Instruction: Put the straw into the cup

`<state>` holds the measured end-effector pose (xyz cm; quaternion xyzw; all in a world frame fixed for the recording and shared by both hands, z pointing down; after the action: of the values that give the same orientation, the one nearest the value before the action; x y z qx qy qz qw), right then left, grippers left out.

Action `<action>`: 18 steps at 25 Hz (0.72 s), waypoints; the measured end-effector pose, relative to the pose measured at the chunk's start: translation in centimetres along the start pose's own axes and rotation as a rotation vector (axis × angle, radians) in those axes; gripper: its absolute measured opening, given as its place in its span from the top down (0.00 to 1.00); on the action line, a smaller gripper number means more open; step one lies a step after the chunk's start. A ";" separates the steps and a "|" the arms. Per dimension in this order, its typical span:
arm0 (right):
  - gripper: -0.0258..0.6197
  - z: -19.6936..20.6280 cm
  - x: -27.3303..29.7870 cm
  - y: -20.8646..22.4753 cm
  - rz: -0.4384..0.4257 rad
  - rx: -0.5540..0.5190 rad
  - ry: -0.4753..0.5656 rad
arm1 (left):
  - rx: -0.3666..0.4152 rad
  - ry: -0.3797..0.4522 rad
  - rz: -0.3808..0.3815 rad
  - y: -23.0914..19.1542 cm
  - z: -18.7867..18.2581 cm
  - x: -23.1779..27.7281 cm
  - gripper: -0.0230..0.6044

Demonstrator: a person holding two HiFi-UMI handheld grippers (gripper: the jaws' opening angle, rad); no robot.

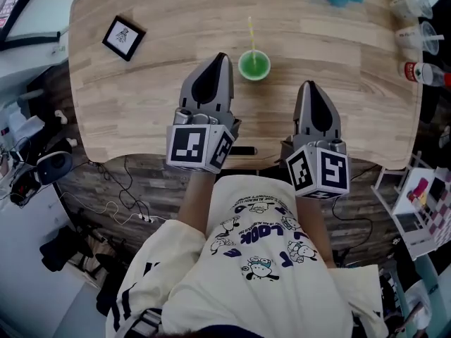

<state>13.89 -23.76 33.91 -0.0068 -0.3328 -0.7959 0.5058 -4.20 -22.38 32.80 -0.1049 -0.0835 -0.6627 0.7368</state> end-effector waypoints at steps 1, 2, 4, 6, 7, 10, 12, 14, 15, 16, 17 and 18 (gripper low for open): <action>0.97 -0.2 0.1 -0.4 -0.011 -0.006 0.003 | 0.001 0.001 -0.011 -0.1 0.0 -0.3 0.92; 0.97 -0.4 0.2 -0.8 -0.023 -0.013 0.006 | 0.000 0.004 -0.022 -0.2 -0.1 -0.6 0.92; 0.97 -0.7 0.5 -1.5 -0.050 -0.029 0.009 | -0.001 0.010 -0.043 -0.4 -0.3 -1.1 0.92; 0.97 -0.9 0.6 -2.3 -0.075 -0.042 0.011 | 0.001 0.016 -0.057 -0.5 -0.5 -1.7 0.92; 0.97 -0.9 0.6 -2.8 -0.086 -0.049 0.010 | 0.002 0.019 -0.063 -0.6 -0.6 -2.0 0.92; 0.97 -1.0 1.1 -4.4 -0.123 -0.073 0.007 | 0.000 0.031 -0.086 -1.3 -1.0 -2.8 0.92; 0.97 -1.1 1.2 -5.4 -0.141 -0.087 0.007 | -0.002 0.037 -0.099 -1.8 -1.3 -3.4 0.92; 0.97 -1.2 1.2 -6.0 -0.155 -0.100 0.007 | -0.005 0.044 -0.113 -2.1 -1.5 -3.8 0.92; 0.97 -1.2 1.3 -6.3 -0.161 -0.106 0.006 | -0.007 0.047 -0.121 -2.2 -1.6 -4.0 0.92; 0.97 -1.2 1.3 -6.6 -0.166 -0.113 0.005 | -0.007 0.048 -0.128 -2.3 -1.6 -4.2 0.92; 0.97 -1.1 1.3 -6.8 -0.170 -0.121 0.004 | -0.008 0.049 -0.133 -2.4 -1.6 -4.4 0.92; 0.97 -1.1 1.3 -7.0 -0.172 -0.128 0.003 | -0.009 0.050 -0.137 -2.5 -1.7 -4.5 0.92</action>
<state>7.90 -23.56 29.84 -0.0092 -0.2798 -0.8561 0.4345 -7.16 -18.80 30.13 -0.0857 -0.0690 -0.7144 0.6911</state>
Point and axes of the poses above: the fingertips, and each gripper's own axes: x forward along the fingers, y to its right, z out of its underside, the point moved 3 cm from there along -x, backward along the fingers, and after that the axes turned 12 degrees about x, right-handed, at the moved point
